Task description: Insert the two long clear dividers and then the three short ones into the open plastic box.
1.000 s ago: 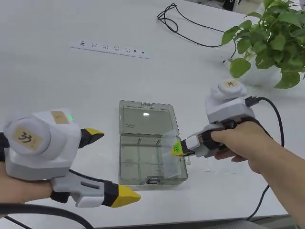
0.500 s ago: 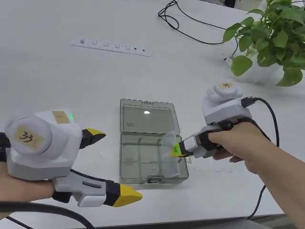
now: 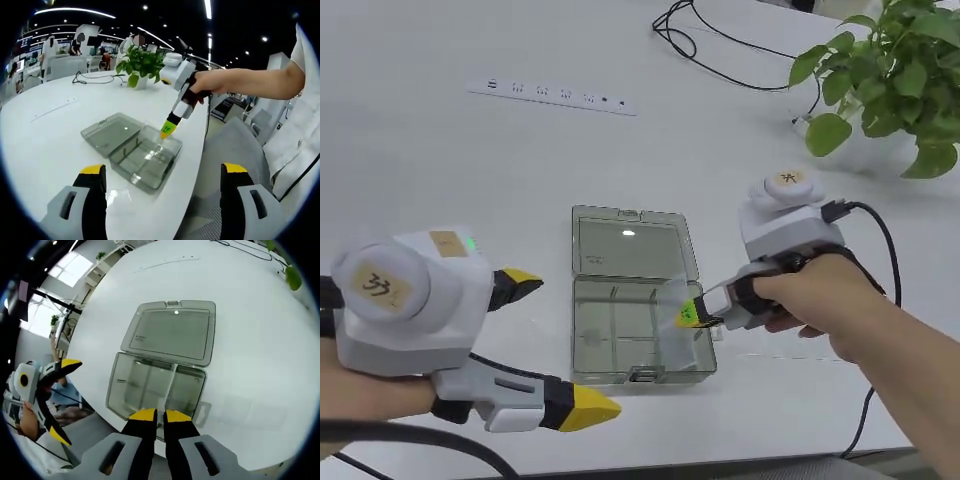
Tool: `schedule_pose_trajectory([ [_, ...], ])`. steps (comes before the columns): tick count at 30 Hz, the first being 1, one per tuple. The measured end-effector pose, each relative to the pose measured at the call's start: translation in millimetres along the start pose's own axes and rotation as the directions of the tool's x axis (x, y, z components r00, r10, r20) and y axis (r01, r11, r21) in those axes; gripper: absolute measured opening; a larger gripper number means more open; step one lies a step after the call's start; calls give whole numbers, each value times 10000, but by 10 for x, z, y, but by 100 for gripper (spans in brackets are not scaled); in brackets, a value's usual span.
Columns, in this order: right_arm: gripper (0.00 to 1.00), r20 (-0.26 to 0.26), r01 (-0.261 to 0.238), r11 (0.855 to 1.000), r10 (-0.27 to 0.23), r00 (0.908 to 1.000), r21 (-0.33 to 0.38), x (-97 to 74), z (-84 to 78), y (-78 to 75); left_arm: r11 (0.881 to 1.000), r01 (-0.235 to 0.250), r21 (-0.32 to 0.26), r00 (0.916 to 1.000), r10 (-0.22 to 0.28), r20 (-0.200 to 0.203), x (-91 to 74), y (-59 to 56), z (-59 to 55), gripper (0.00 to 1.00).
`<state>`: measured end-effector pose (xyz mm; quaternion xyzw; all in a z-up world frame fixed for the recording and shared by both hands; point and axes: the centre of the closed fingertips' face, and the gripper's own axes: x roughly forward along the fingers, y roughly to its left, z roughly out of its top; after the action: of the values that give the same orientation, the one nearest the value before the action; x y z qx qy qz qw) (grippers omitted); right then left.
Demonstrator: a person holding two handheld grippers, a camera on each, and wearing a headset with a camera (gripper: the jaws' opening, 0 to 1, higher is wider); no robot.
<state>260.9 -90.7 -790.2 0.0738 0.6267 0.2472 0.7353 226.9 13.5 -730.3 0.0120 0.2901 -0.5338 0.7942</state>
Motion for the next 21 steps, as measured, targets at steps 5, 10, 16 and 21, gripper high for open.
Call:
schedule_pose_trajectory([
  [5,6,-45,156,9996,-157,9999,-233,8,19,-48,10000,-7,-22,10000,7,-13,0,2,-7,97],
  [10,6,5,232,9989,-232,9997,-405,-5,37,-50,10000,-1,-36,10000,1,-18,6,7,-9,96],
  [16,6,-26,303,9985,-305,9995,-459,-36,22,-26,10000,26,-51,10000,-26,-12,21,2,-1,96],
  [21,6,-35,280,9985,-282,9996,-478,-29,31,-35,10000,43,-74,10000,-43,21,25,-7,13,96],
])
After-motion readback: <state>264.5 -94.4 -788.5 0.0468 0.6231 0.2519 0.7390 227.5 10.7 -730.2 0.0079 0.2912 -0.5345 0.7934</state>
